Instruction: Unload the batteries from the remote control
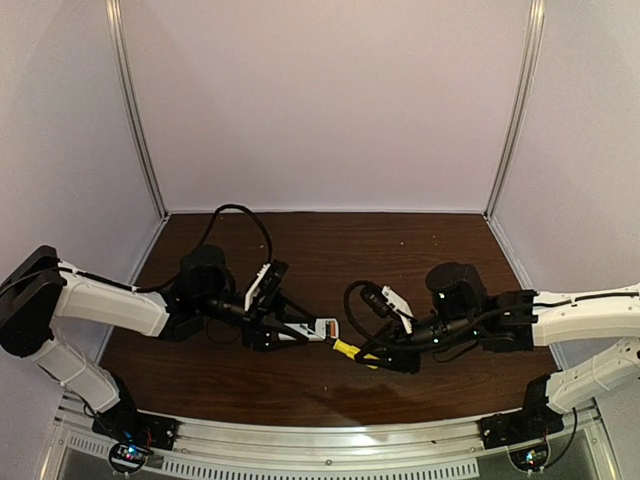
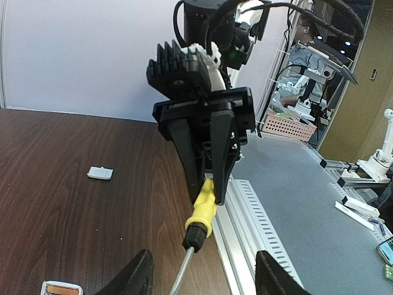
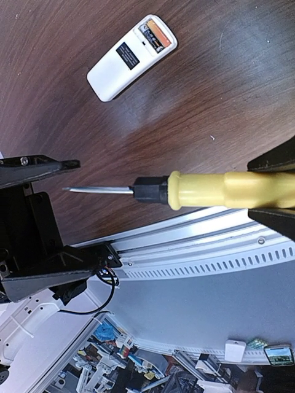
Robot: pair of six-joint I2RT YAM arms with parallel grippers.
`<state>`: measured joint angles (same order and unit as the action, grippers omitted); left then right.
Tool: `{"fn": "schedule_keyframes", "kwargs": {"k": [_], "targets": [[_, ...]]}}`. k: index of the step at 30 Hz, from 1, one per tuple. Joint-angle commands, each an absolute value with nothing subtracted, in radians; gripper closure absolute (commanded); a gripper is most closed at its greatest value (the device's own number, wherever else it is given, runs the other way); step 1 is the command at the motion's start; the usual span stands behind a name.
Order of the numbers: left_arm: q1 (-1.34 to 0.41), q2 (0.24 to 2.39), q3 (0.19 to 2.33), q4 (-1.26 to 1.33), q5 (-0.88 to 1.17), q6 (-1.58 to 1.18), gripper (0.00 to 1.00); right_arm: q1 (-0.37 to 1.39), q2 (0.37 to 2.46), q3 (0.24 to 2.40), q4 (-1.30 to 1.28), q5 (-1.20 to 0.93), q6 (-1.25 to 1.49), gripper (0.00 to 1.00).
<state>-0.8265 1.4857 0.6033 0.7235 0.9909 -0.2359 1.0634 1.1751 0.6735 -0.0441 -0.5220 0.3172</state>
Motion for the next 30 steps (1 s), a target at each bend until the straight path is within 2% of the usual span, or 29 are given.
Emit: {"fn": "schedule_keyframes", "kwargs": {"k": [1, 4, 12, 19, 30], "targets": [[-0.848, 1.512, 0.647, 0.657, 0.994, -0.176, 0.46, 1.078, 1.180, 0.709, -0.061, -0.505, 0.303, 1.00], [-0.855, 1.525, 0.662, 0.635, 0.991, -0.165, 0.49, 1.083, 1.177, 0.715, -0.063, -0.499, 0.302, 1.00], [-0.881, 1.542, 0.691, 0.582, 0.974, -0.130, 0.51, 1.088, 1.177, 0.722, -0.061, -0.491, 0.300, 1.00], [-0.891, 1.555, 0.701, 0.573, 0.964, -0.125, 0.47, 1.095, 1.176, 0.727, -0.057, -0.489, 0.298, 1.00], [-0.908, 1.565, 0.712, 0.582, 0.957, -0.134, 0.59, 1.103, 1.192, 0.733, -0.045, -0.488, 0.299, 1.00]]}}
